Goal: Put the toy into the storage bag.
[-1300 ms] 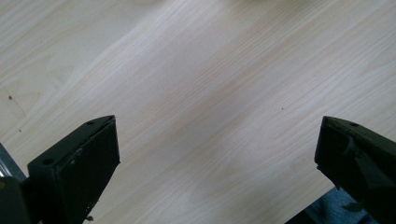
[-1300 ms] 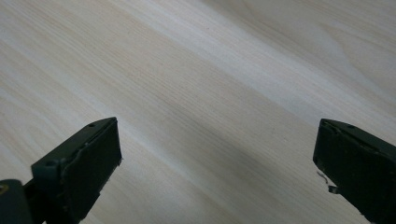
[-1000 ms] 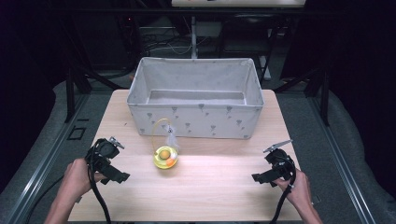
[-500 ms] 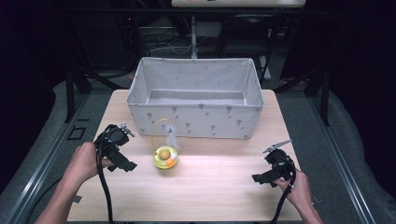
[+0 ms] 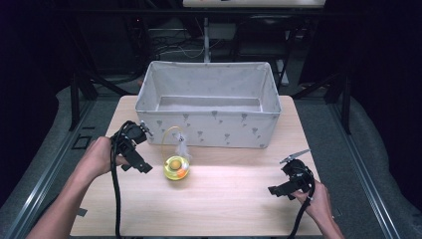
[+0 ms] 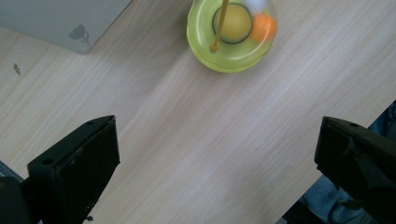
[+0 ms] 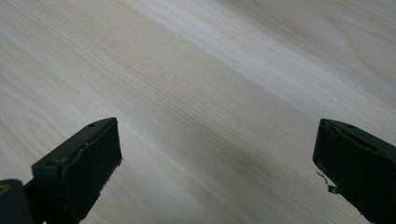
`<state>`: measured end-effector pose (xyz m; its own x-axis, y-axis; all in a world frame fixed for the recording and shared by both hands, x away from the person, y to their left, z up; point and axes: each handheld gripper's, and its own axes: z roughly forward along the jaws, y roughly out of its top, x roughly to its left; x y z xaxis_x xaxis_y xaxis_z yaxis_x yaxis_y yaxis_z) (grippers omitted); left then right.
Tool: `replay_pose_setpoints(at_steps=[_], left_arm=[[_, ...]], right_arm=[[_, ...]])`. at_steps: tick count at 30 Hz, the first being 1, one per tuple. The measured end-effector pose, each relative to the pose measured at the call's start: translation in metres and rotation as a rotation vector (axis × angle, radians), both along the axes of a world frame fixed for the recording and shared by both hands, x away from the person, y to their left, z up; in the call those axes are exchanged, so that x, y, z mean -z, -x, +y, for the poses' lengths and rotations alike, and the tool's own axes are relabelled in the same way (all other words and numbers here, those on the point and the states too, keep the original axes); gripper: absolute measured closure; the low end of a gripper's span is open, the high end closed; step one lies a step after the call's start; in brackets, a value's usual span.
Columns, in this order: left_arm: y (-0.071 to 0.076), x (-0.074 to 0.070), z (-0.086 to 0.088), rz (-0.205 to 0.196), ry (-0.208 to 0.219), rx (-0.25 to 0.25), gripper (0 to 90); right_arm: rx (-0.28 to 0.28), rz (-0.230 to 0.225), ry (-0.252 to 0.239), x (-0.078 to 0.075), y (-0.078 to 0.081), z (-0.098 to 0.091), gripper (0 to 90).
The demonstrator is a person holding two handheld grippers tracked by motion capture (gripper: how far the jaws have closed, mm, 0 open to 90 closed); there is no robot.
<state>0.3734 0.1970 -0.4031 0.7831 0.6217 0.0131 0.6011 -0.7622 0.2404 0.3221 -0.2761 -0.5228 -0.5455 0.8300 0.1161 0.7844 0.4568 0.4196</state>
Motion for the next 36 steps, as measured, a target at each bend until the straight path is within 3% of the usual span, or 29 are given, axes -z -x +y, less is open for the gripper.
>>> replay_pose_setpoints(at_steps=[7, 25, 29, 36], left_arm=[[-0.011, -0.010, -0.013, -0.001, -0.033, 0.046, 0.2], [-0.035, -0.033, -0.041, -0.010, -0.056, 0.100, 3.5], [-0.039, -0.039, -0.048, -0.012, -0.058, 0.116, 8.0], [-0.045, -0.045, -0.059, -0.011, -0.074, 0.143, 23.5]], right_arm=[[0.006, -0.002, 0.000, 0.001, 0.000, 0.000, 0.9], [0.003, 0.004, 0.000, 0.001, 0.000, 0.001, 0.9], [-0.003, 0.009, 0.004, 0.001, 0.000, 0.001, 0.9], [-0.001, 0.010, 0.003, 0.001, 0.000, 0.000, 1.1]])
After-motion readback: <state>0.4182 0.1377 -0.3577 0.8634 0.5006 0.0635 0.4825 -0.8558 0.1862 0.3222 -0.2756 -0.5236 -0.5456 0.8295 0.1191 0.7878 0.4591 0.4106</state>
